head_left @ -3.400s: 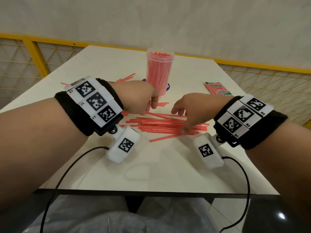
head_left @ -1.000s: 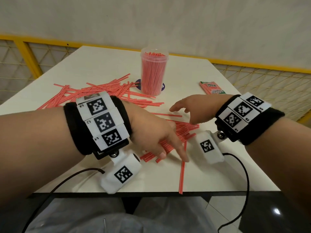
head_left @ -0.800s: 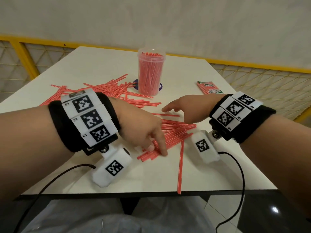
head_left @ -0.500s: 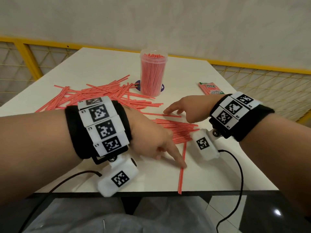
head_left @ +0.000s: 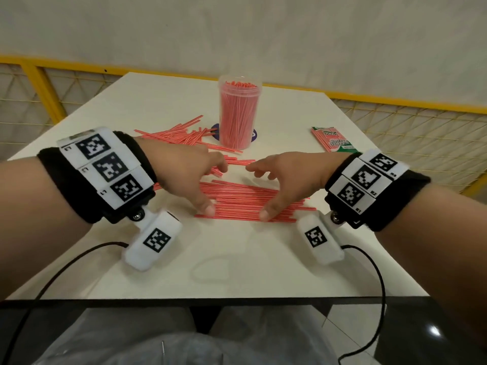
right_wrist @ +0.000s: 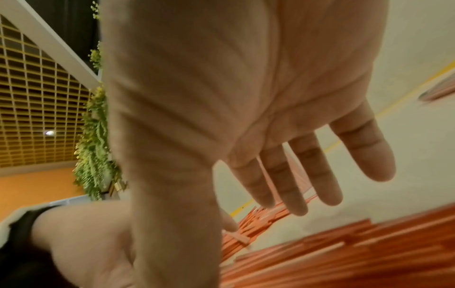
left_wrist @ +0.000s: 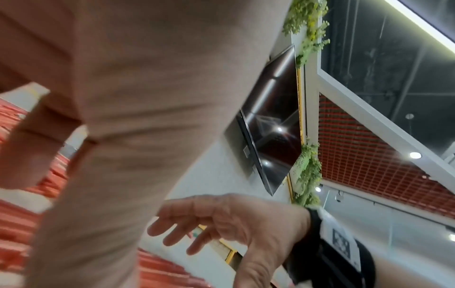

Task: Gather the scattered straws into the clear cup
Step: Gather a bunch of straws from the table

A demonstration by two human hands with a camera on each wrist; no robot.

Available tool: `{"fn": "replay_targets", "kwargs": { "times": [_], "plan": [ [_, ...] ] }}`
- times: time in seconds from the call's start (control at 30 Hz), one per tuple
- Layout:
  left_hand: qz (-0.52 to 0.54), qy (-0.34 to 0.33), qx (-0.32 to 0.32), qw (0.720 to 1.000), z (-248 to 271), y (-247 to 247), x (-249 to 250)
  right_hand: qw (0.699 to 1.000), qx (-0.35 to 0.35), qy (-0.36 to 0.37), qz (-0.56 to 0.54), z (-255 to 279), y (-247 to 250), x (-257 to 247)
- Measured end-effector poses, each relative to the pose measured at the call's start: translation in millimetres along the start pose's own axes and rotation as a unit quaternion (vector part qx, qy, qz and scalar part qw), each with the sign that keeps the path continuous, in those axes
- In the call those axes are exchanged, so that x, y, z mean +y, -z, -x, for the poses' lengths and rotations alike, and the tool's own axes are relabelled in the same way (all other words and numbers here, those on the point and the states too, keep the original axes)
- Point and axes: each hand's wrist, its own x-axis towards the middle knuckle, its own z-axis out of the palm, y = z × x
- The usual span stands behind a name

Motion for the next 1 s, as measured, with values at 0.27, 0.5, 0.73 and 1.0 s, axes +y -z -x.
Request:
{"fn": "replay_targets", "kwargs": {
  "times": [0.27,0.5,0.73,1.0],
  "plan": [
    [-0.033,0.042,-0.017,0.998,-9.1,-8.6,7.5,0.99,0.008,0.008,0.144,-14.5,-6.9,-31.6],
    [0.015,-0.001,0.048,0.999,-13.2,-10.9,9.3,0.982,0.074,0.049,0.166,-15.7,-10.7,-31.3],
    [-0.015,-0.015,0.054,0.998,-19.0,-8.5,17.0,0.987,0.061,0.049,0.139,-17.2,-14.6,-32.5],
    [-0.013,-0.023,0.048,0.998,-19.2,-7.7,21.9,0.989,0.032,0.029,0.143,-19.0,-18.5,-31.5]
  ]
}}
